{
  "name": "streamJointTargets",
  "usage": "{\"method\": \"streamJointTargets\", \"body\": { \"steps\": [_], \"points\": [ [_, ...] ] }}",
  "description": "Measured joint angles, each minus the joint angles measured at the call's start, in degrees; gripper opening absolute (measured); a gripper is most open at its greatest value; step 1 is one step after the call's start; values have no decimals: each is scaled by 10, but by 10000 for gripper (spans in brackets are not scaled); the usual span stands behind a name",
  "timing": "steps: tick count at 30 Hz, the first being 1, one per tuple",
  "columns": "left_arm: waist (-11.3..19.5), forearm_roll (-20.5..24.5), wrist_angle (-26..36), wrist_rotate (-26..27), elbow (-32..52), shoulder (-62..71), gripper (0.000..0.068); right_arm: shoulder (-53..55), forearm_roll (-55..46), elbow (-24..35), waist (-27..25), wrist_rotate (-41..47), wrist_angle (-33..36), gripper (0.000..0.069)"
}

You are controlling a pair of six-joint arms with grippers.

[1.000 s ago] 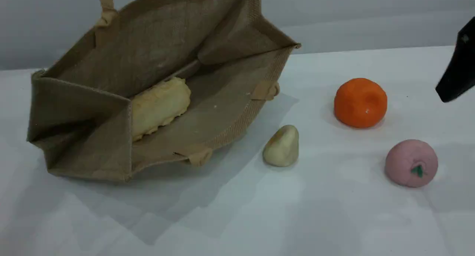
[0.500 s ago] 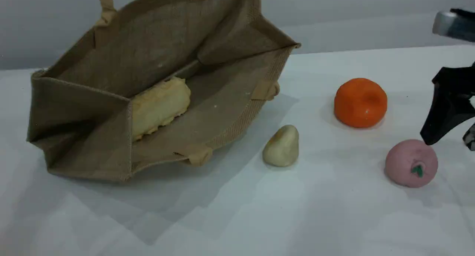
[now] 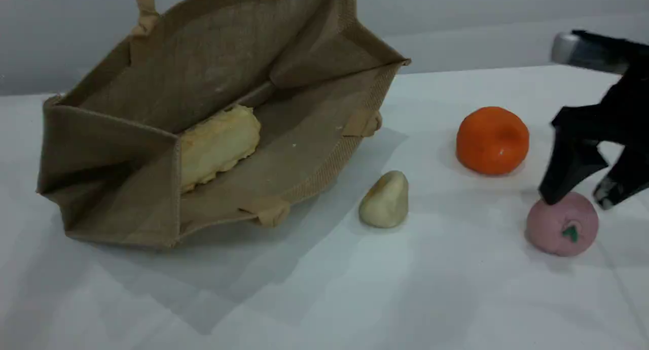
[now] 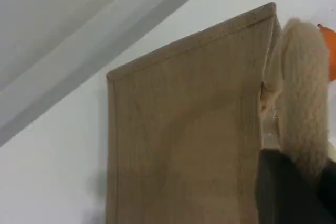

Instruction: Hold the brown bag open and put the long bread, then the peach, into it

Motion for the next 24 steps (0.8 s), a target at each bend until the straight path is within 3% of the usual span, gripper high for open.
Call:
{"method": "streamJointTargets", "body": {
  "steps": [13, 17, 24],
  "points": [
    [0, 0, 0, -4, 0, 0, 92, 32, -102, -17, 19, 37, -35, 489],
    [0, 0, 0, -4, 0, 0, 92, 32, -111, -17, 19, 37, -44, 402],
    [0, -1, 0, -4, 0, 0, 92, 32, -111, -17, 19, 36, -46, 186]
  ]
}}
